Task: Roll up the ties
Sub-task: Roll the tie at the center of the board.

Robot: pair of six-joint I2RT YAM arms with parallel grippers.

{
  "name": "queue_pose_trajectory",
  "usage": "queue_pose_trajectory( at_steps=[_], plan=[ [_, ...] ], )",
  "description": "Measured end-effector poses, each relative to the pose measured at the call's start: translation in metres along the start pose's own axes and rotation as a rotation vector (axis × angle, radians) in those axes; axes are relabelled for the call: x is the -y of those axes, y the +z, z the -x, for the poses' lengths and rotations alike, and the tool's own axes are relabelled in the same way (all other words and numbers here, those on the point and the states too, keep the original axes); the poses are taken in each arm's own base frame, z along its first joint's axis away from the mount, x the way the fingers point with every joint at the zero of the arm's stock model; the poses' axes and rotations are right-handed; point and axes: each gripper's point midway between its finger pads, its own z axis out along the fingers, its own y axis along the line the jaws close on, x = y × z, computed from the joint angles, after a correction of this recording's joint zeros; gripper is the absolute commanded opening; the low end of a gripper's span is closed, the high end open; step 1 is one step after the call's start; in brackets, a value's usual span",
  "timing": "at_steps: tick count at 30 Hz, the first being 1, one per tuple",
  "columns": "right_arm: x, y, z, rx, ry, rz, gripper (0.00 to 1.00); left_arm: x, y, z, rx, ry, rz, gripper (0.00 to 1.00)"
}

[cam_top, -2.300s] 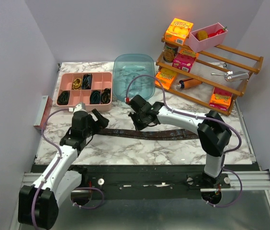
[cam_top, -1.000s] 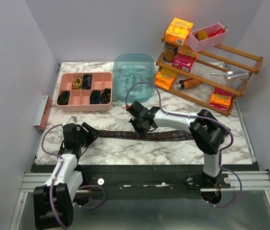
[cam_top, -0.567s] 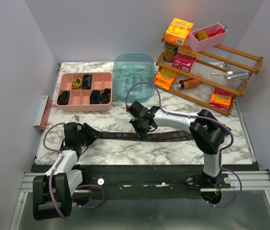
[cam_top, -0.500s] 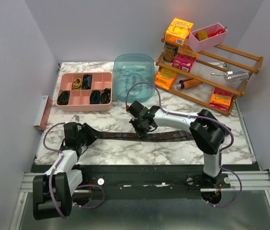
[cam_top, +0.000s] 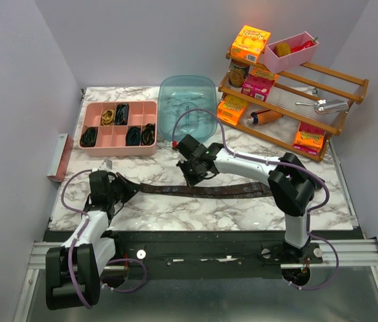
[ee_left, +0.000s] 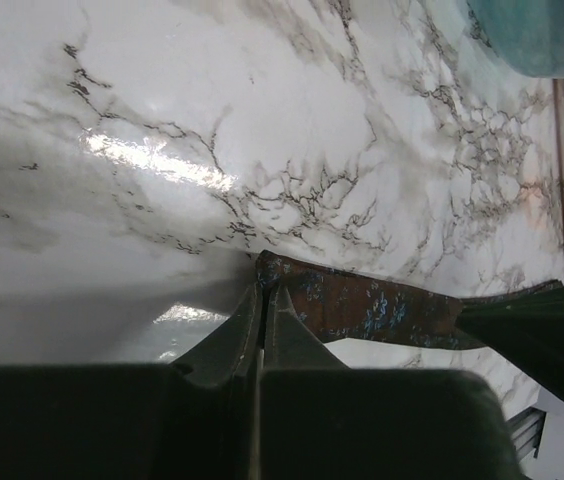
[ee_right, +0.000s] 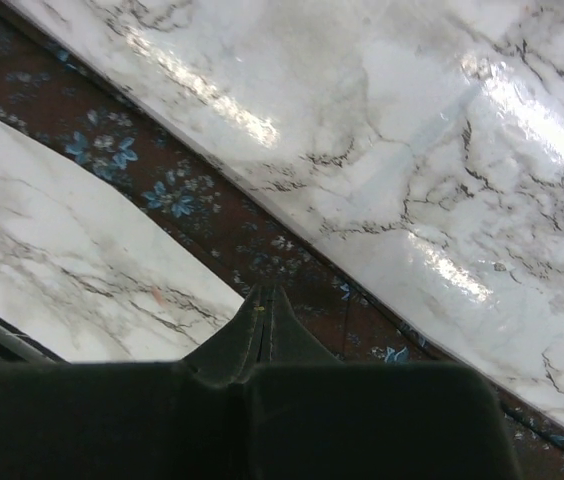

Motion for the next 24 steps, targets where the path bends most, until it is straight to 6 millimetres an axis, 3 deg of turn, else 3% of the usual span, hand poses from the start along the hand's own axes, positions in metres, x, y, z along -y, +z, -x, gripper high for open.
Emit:
queue_pose_trajectory(
  at_steps=[12, 15, 24],
  plan=[
    [-0.050, -0.015, 0.058, 0.130, -0.027, 0.208, 0.00, 0.018, -0.005, 0.002, 0.023, 0.052, -0.059, 0.00],
    [-0.062, -0.007, 0.066, 0.141, -0.039, 0.237, 0.00, 0.021, -0.006, -0.001, 0.016, 0.061, -0.067, 0.00],
    [-0.085, 0.032, 0.060, 0.093, -0.036, 0.280, 0.00, 0.030, -0.009, -0.004, 0.006, 0.080, -0.087, 0.00]
  ],
)
